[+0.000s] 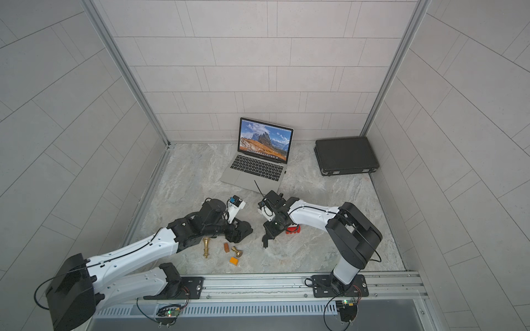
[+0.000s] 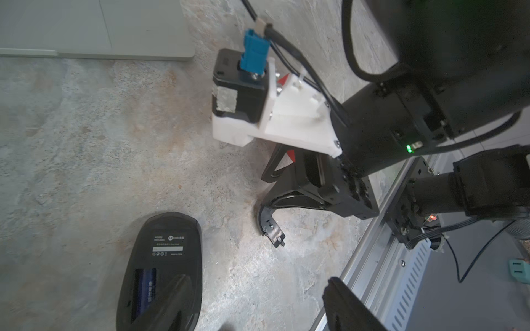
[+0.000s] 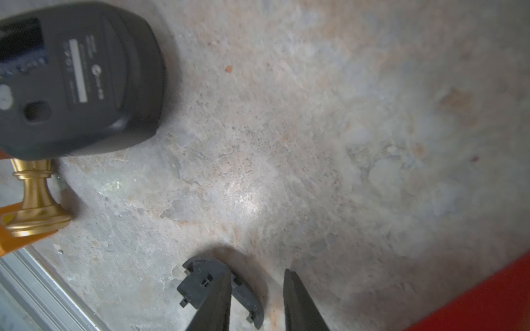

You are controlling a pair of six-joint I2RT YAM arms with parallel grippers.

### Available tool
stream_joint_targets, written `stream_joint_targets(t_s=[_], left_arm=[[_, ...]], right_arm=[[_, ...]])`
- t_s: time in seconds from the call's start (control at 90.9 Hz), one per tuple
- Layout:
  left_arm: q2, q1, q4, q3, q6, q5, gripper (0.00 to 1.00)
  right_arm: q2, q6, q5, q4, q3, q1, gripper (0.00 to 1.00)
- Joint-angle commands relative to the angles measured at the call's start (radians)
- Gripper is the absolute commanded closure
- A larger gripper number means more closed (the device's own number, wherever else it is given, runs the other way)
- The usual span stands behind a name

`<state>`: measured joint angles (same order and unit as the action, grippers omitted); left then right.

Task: Insert the wireless mouse receiver into the laptop
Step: Pick up the lid from the center of the board.

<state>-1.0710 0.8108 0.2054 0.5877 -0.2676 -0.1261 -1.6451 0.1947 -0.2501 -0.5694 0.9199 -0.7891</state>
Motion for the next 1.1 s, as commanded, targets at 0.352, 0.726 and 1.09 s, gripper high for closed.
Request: stream_joint_targets(t_s=[0.352, 0.726, 1.09], left_arm=[[0.031, 0.122, 0.004, -0.039, 0.117, 0.143, 0.25], [0.04, 0.506, -0.075, -0.073, 0.429, 0.561, 0.25], [-0.147, 0.683, -0.076, 0.005, 0.556, 0.839, 0.25]], right_arm=[[0.03, 0.065, 0.035, -0.053, -0.04, -0.066, 0.95], [0.179, 0.176, -0.159, -0.242, -0.014, -0.045, 1.0], [0.263, 0.368, -0.364, -0.217, -0.012, -0.032, 1.0]])
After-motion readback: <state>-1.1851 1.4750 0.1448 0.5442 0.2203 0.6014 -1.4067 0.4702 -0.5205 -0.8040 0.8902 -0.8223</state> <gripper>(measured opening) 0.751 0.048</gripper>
